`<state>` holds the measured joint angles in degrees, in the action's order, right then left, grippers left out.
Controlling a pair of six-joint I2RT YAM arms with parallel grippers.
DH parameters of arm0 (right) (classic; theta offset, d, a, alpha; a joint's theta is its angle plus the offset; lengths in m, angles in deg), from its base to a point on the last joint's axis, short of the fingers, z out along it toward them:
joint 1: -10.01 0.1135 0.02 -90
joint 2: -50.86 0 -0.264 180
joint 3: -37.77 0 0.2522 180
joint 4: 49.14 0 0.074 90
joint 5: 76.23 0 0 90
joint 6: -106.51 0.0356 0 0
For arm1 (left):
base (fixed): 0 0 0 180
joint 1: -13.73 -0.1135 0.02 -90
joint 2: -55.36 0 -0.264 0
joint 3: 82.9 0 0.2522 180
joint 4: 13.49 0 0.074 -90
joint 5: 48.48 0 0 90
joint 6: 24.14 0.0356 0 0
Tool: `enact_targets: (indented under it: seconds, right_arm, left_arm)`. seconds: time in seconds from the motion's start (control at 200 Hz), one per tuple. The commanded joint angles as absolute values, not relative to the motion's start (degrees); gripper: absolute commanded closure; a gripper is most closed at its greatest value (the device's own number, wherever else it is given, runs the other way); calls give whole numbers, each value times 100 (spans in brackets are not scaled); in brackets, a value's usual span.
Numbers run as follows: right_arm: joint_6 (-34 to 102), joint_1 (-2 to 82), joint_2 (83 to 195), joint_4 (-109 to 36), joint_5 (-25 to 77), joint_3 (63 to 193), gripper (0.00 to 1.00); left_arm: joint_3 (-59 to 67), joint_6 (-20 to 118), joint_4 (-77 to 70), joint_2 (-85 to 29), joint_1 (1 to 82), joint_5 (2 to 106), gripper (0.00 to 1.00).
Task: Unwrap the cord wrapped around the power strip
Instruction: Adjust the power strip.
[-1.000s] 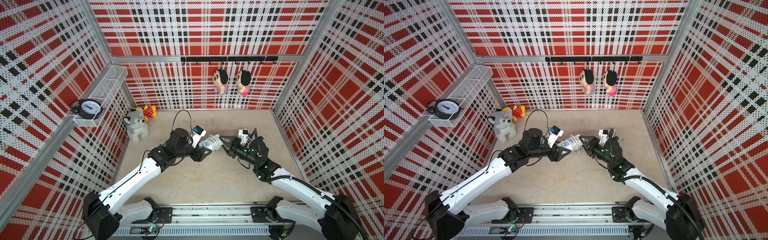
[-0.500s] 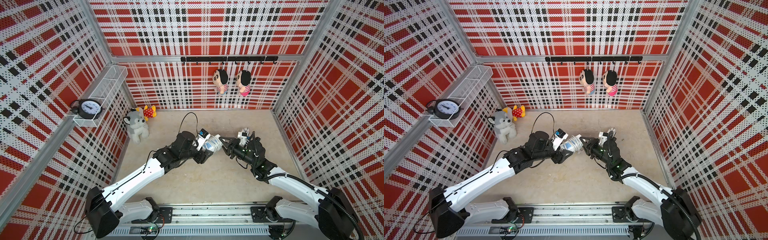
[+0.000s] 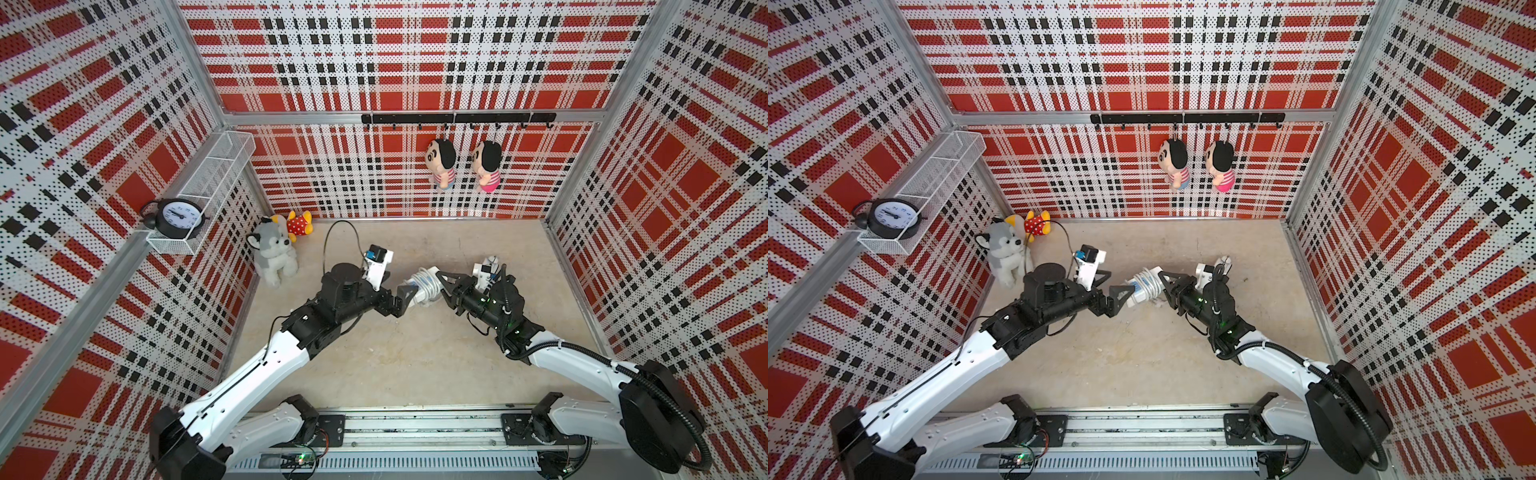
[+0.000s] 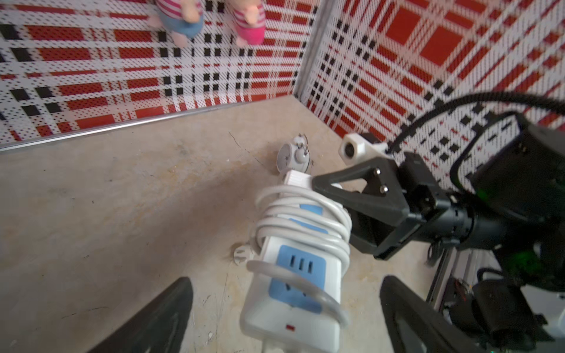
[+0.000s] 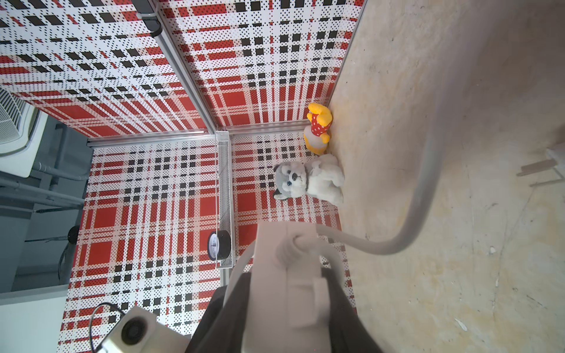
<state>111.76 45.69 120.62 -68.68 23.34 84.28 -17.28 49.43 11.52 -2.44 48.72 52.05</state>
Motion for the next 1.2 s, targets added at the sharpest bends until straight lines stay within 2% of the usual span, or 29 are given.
enact_targets:
  seconds: [0.0, 0.08, 0.14, 0.245, 0.321, 0.476, 0.621, 0.782, 0.847, 0.987, 1.197]
  right_arm:
    - [11125, 4578, 12086, -7413, 2087, 8574, 100]
    - [11060, 4578, 12098, -7464, 2020, 8563, 100]
    - [10998, 4579, 12109, -7495, 1993, 8563, 100]
    - [10918, 4579, 12158, -7542, 1995, 8573, 100]
    - [10896, 4578, 12225, -7665, 2002, 8557, 100]
    - [10889, 4579, 12385, -7881, 2069, 8594, 100]
    - [10901, 4578, 12460, -7964, 2129, 8652, 100]
    - [10911, 4578, 12408, -7951, 2125, 8642, 100]
    - [10914, 4578, 12371, -7931, 2127, 8641, 100]
    - [10881, 4587, 12285, -7880, 2107, 8642, 100]
    - [10871, 4596, 12197, -7845, 2116, 8642, 100]
  left_arm:
    - [-2208, 3341, 466, 146, 4186, 5464, 2]
    - [-2684, 2320, 120, 319, 3758, 5984, 0]
    - [-3123, 1482, -322, 452, 3698, 6203, 6]
    - [-4122, -136, -1961, 693, 3939, 6416, 15]
    - [-4533, -782, -2810, 764, 4252, 6290, 18]
    - [-4699, -962, -3221, 790, 4650, 5966, 23]
    - [-4913, -1324, -3989, 583, 4739, 5921, 31]
    - [-4929, -1390, -4167, 382, 4752, 5910, 37]
    - [-4910, -1391, -4161, 320, 4750, 5934, 37]
    - [-4886, -1383, -4103, 145, 4750, 5963, 25]
    - [-4660, -1215, -3970, -223, 4757, 5998, 26]
